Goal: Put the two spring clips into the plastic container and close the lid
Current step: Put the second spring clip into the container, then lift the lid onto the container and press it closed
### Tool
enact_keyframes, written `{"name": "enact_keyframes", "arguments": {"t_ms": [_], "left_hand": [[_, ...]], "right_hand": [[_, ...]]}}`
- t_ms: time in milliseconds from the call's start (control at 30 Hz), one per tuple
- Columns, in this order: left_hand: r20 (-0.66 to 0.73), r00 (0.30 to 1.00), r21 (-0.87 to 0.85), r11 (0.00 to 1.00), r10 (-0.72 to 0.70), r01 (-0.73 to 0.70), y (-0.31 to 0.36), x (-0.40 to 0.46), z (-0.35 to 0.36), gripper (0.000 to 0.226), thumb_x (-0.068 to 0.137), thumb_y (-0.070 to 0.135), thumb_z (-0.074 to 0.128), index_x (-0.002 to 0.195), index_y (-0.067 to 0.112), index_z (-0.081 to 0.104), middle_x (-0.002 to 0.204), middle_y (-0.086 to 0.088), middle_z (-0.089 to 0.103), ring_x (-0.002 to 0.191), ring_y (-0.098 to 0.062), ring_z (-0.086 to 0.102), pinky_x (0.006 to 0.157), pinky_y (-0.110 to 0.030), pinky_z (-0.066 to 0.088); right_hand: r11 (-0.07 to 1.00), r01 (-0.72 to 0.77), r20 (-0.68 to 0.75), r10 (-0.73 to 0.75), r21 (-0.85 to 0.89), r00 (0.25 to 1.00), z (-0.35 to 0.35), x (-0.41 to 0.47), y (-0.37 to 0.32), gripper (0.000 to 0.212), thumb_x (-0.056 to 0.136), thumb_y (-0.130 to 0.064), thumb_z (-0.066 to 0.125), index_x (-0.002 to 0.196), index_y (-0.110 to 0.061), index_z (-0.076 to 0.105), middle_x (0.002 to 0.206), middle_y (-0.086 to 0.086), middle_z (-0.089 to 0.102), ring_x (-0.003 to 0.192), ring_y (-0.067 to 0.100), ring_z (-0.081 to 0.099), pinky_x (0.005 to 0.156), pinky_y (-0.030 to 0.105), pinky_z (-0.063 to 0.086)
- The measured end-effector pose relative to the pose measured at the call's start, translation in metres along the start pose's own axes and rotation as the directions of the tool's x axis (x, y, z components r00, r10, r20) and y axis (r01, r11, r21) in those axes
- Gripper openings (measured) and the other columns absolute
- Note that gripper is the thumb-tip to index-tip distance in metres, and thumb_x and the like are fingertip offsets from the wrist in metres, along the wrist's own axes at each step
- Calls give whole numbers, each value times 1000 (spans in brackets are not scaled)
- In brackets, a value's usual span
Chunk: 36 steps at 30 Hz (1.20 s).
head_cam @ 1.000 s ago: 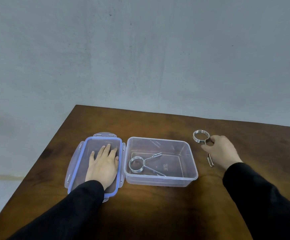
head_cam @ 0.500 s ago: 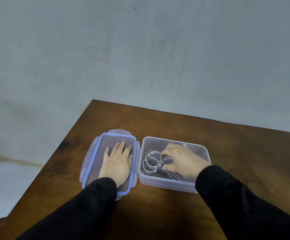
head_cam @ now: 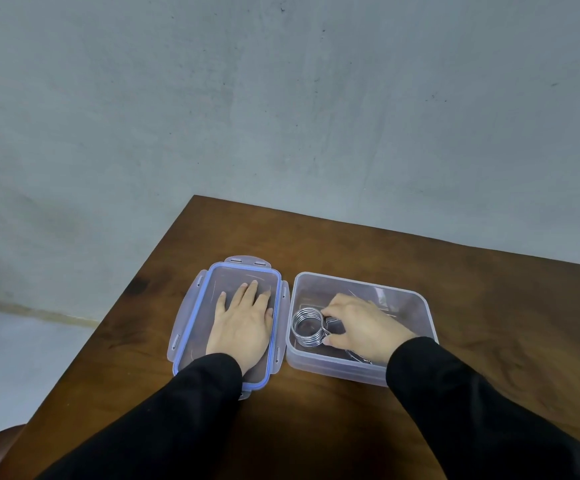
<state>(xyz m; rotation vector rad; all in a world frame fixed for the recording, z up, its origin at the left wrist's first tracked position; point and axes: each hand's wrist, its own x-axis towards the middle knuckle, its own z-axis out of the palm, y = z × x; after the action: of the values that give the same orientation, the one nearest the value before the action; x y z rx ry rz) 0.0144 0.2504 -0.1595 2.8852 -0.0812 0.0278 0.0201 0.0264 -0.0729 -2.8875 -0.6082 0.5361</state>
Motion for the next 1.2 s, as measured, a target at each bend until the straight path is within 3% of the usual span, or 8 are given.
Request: {"name": "enact_keyframes", "arguments": {"t_ms": [533, 667, 767, 833, 933, 1033, 1133, 1200], "left_hand": [[16, 1000, 6, 1000, -1, 1, 0, 0, 0, 51, 104, 41, 18, 150, 29, 35, 161, 0, 33, 150, -21, 22, 122, -51, 10], [23, 1000, -53, 998, -16, 17, 0, 1, -1, 48, 104, 41, 22, 149, 30, 37, 161, 2, 34, 149, -19, 23, 123, -51, 9], [4, 999, -259, 965, -50, 49, -2, 1, -10, 38, 103, 37, 37, 139, 29, 45, 157, 3, 40, 146, -18, 31, 123, -51, 10], [-22, 998, -385, 922, -57, 44, -3, -3, -23, 29, 101, 34, 47, 129, 28, 51, 151, 4, 46, 139, -19, 41, 121, -49, 19], [-93, 995, -302, 952, 27, -54, -6, -24, -42, 19, 97, 37, 53, 114, 30, 55, 135, 8, 56, 124, -16, 51, 113, -42, 35], [-48, 991, -153, 980, 121, -127, -13, -55, -48, 23, 91, 53, 53, 106, 36, 49, 116, 16, 54, 108, -9, 50, 106, -35, 37], [42, 986, -70, 985, 163, -160, -24, -84, -45, 35, 83, 69, 48, 103, 40, 46, 117, 21, 50, 108, -5, 47, 102, -29, 32], [90, 976, -48, 980, 199, -196, -31, -97, -39, 34, 81, 68, 49, 100, 40, 47, 123, 20, 53, 116, -5, 49, 108, -29, 27]], "right_hand": [[997, -53, -60, 57, 61, 997, -8, -10, -1, 58, 95, -54, 61, 146, -27, 53, 148, -6, 52, 135, 19, 49, 118, 45, 26], [984, -43, -209, 80, 176, 975, -18, -23, 11, 46, 98, -49, 58, 139, -27, 60, 142, -9, 57, 127, 12, 55, 104, 26, 43], [972, -48, -340, 127, 231, 932, -21, -34, 27, 34, 101, -43, 56, 127, -24, 69, 125, -10, 64, 113, 8, 60, 97, 24, 46], [954, -51, -419, 178, 295, 890, -18, -42, 39, 28, 102, -37, 58, 119, -22, 73, 115, -10, 67, 106, 8, 62, 93, 23, 46], [935, -89, -454, 248, 343, 855, -7, -53, 53, 22, 102, -33, 58, 113, -22, 74, 110, -10, 67, 101, 8, 63, 88, 20, 49], [920, -122, -473, 301, 371, 828, 6, -61, 62, 19, 101, -30, 61, 112, -22, 74, 110, -9, 68, 101, 9, 65, 86, 17, 48], [914, -123, -501, 320, 386, 804, 15, -66, 66, 17, 100, -26, 62, 111, -20, 75, 109, -7, 68, 100, 9, 66, 87, 16, 48], [911, -124, -505, 327, 394, 799, 19, -68, 68, 17, 100, -25, 62, 111, -20, 74, 111, -7, 68, 101, 10, 66, 87, 17, 49]]}}
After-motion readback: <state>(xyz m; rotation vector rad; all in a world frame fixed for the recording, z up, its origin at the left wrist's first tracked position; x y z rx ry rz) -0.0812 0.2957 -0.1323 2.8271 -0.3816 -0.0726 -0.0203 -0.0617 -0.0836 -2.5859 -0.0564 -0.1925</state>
